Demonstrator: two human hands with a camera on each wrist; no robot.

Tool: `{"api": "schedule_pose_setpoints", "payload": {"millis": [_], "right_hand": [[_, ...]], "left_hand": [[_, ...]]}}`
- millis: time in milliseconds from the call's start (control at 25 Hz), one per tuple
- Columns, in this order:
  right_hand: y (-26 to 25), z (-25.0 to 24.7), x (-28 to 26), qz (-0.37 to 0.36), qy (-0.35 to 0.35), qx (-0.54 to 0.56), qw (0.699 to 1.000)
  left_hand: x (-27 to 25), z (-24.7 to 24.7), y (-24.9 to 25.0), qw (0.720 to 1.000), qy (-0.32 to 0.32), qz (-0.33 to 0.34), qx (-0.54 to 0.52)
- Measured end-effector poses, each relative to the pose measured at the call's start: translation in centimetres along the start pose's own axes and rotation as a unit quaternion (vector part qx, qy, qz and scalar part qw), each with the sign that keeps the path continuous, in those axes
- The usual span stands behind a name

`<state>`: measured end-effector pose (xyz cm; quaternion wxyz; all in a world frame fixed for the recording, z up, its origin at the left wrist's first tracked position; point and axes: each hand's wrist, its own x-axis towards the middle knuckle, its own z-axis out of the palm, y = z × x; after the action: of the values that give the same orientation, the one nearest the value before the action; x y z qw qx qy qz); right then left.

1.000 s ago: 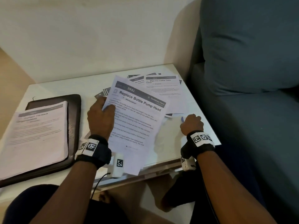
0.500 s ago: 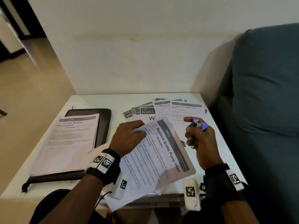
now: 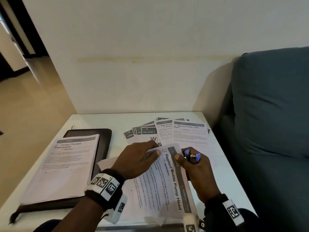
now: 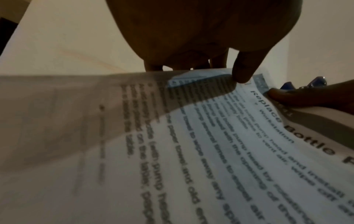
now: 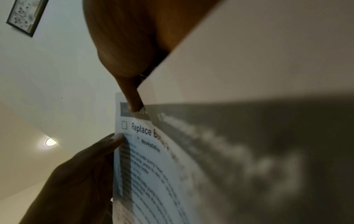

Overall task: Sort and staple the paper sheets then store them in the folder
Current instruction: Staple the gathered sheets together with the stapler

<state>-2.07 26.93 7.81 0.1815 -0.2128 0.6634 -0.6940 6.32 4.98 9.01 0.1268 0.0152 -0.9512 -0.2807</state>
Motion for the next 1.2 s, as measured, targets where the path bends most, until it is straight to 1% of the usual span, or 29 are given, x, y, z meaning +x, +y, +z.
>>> {"api": "schedule_pose_setpoints", "payload": {"millis": [120, 160, 240, 320, 400, 440, 480, 560, 640, 720, 800, 960, 1080, 1200], "right_hand": [[0.5, 0.6, 0.0, 0.015, -0.003, 0.022, 1.000], [0.5, 0.7, 0.0, 0.013, -0.012, 0.020, 1.000], [0.2, 0.3, -0.2, 0.000, -0.042, -0.002, 0.999], [0.2, -0.3, 0.1, 0.013, -0.066, -0.006, 0.998], [0.4, -1.1, 0.8, 0.050, -0.069, -0.004, 0.996], [0.6, -1.4, 1.0, 0.065, -0.070, -0.019, 0.995], [0.7, -1.6, 1.0, 0.063, -0.070, -0.050, 0.994], [0.9, -1.8, 0.7, 0.015, -0.074, -0.112, 0.991], [1.1, -1.9, 0.5, -0.039, -0.064, -0.141, 0.987], [1.4, -1.9, 0.6, -0.066, -0.052, -0.157, 0.984], [1.5, -1.7, 0.7, -0.073, -0.057, -0.164, 0.982], [1.6, -1.5, 0.7, -0.098, -0.097, -0.203, 0.969], [1.4, -1.6, 0.7, -0.084, -0.093, -0.190, 0.974], [1.4, -1.9, 0.8, -0.074, -0.107, -0.194, 0.972]], "left_hand": [[0.3, 0.4, 0.5, 0.998, 0.050, 0.022, 0.038], [0.4, 0.4, 0.5, 0.996, 0.066, 0.036, 0.049], [0.6, 0.1, 0.2, 0.994, 0.074, 0.063, 0.059], [0.7, -0.5, -0.3, 0.994, 0.053, 0.078, 0.061], [0.9, -1.0, -0.7, 0.993, 0.025, 0.094, 0.072], [0.9, -1.1, -0.8, 0.992, 0.016, 0.100, 0.080], [1.0, -1.3, -0.7, 0.991, 0.009, 0.101, 0.088], [1.2, -1.3, -0.8, 0.990, -0.004, 0.097, 0.104], [1.2, -1.1, -0.9, 0.989, -0.012, 0.087, 0.117], [1.2, -1.0, -0.9, 0.990, -0.019, 0.073, 0.122], [1.3, -0.8, -0.6, 0.990, -0.031, 0.063, 0.125], [1.7, -0.8, 0.2, 0.990, -0.061, 0.058, 0.115], [1.7, -0.8, 0.4, 0.988, -0.090, 0.057, 0.112], [1.7, -0.7, 0.5, 0.986, -0.108, 0.062, 0.111]]}}
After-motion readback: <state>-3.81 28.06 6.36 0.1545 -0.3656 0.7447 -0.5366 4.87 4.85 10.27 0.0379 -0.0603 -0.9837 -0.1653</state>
